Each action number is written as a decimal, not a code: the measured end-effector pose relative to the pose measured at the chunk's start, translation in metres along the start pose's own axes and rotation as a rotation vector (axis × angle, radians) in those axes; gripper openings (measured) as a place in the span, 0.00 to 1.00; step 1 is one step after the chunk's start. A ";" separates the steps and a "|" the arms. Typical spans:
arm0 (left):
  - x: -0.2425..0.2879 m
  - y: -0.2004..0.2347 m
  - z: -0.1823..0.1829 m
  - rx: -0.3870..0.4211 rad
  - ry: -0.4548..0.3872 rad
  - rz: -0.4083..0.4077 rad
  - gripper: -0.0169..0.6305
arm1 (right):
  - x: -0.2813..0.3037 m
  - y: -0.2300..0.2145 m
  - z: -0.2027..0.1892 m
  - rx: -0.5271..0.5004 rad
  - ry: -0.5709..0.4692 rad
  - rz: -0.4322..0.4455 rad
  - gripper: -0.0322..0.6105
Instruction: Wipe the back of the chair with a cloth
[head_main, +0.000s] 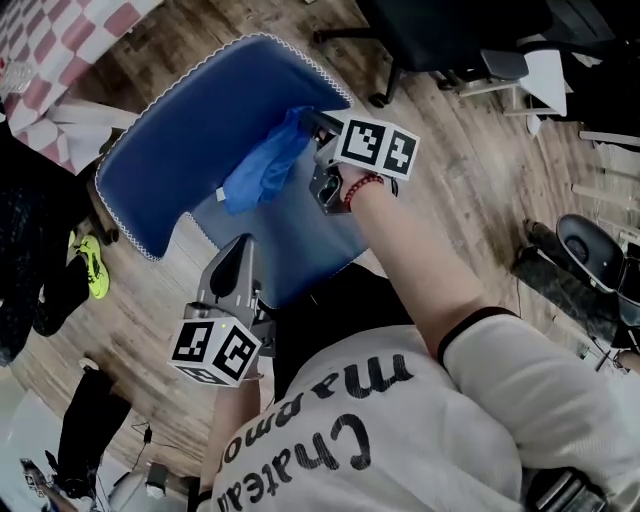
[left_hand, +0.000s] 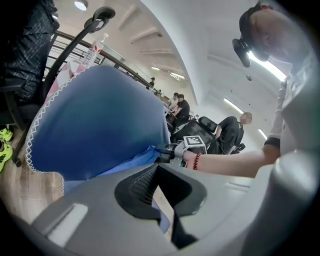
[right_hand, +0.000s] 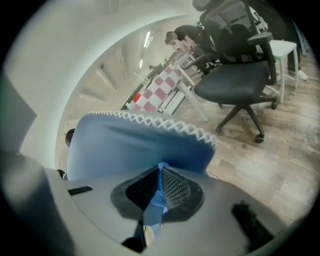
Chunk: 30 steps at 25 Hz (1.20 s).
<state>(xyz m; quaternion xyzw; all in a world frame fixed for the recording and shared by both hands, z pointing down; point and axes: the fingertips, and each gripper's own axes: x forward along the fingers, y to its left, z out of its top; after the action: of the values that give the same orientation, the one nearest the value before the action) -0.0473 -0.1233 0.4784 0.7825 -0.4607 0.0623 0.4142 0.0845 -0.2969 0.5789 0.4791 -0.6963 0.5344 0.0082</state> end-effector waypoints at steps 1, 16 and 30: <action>0.003 -0.004 -0.001 0.006 0.006 -0.005 0.03 | -0.005 -0.006 0.005 0.007 -0.012 -0.006 0.09; 0.004 -0.029 -0.009 0.057 0.030 -0.065 0.03 | -0.063 -0.045 0.037 0.035 -0.140 -0.089 0.09; -0.066 0.024 -0.030 0.000 -0.001 -0.001 0.03 | -0.018 0.036 -0.063 -0.034 -0.012 -0.004 0.09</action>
<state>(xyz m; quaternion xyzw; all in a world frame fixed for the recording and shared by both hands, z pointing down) -0.0947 -0.0640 0.4805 0.7828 -0.4605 0.0618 0.4139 0.0386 -0.2387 0.5701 0.4835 -0.7043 0.5197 0.0131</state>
